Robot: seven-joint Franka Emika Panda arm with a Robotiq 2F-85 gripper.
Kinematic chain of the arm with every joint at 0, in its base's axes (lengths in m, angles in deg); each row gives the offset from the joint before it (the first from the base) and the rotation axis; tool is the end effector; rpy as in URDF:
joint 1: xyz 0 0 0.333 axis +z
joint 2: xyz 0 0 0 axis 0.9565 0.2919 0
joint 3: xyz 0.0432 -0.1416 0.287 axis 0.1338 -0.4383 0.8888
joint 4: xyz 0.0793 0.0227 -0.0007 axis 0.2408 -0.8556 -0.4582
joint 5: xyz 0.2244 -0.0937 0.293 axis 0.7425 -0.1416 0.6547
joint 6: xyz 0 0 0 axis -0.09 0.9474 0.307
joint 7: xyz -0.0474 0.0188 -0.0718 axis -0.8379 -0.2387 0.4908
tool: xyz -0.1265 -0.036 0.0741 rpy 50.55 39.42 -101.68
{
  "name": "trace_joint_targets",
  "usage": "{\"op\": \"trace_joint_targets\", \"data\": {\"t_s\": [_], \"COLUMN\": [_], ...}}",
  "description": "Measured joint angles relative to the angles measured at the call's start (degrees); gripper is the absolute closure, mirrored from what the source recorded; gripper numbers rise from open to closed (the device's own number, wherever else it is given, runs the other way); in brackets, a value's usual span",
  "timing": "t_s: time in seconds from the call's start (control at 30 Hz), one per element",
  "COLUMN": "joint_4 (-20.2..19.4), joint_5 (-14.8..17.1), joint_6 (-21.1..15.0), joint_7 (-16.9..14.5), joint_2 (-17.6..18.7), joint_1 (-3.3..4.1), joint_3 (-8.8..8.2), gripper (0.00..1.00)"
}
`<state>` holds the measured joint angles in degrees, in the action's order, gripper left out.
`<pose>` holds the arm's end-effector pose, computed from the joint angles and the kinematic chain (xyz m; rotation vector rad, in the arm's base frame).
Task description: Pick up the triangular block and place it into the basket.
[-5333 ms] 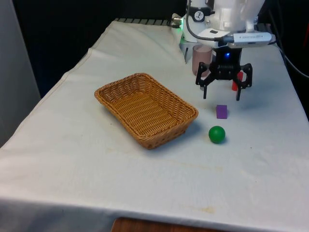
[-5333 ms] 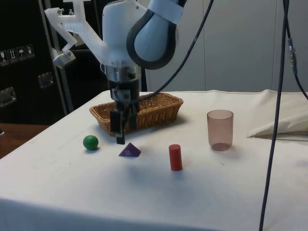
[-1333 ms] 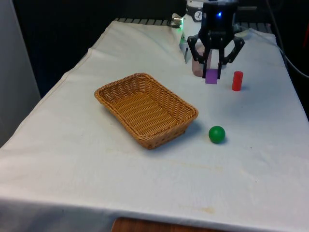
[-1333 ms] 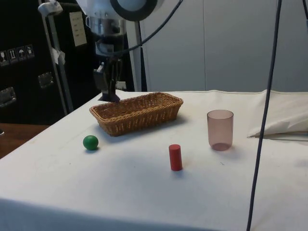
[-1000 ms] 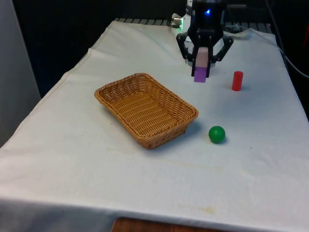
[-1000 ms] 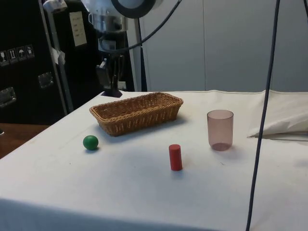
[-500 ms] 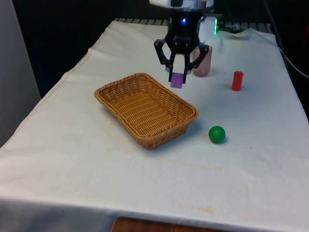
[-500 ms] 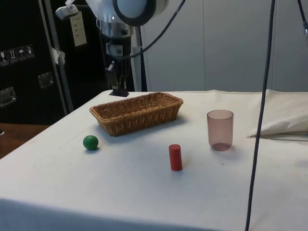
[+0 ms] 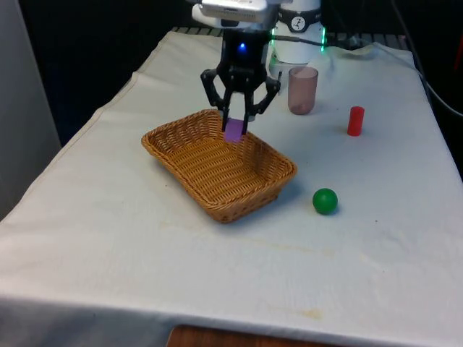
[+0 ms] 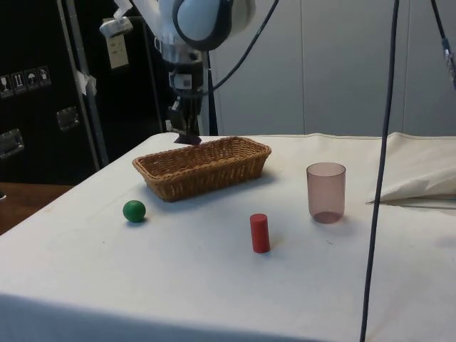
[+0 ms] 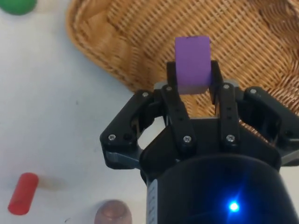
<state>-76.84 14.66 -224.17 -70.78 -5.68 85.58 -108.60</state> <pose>0.6048 -0.0729 0.2471 3.0003 0.0166 0.2543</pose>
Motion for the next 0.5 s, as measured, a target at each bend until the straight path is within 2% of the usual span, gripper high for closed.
{"op": "trace_joint_targets", "data": {"t_s": [0.4, 0.5], "joint_4": [1.1, 2.0], "joint_5": [2.5, 4.6], "joint_6": [-1.5, -2.6], "joint_7": [-2.4, -3.7], "joint_2": [3.8, 6.3], "joint_1": [-0.69, -1.09], "joint_3": [-1.95, -2.41], "gripper": [0.67, 0.67]}}
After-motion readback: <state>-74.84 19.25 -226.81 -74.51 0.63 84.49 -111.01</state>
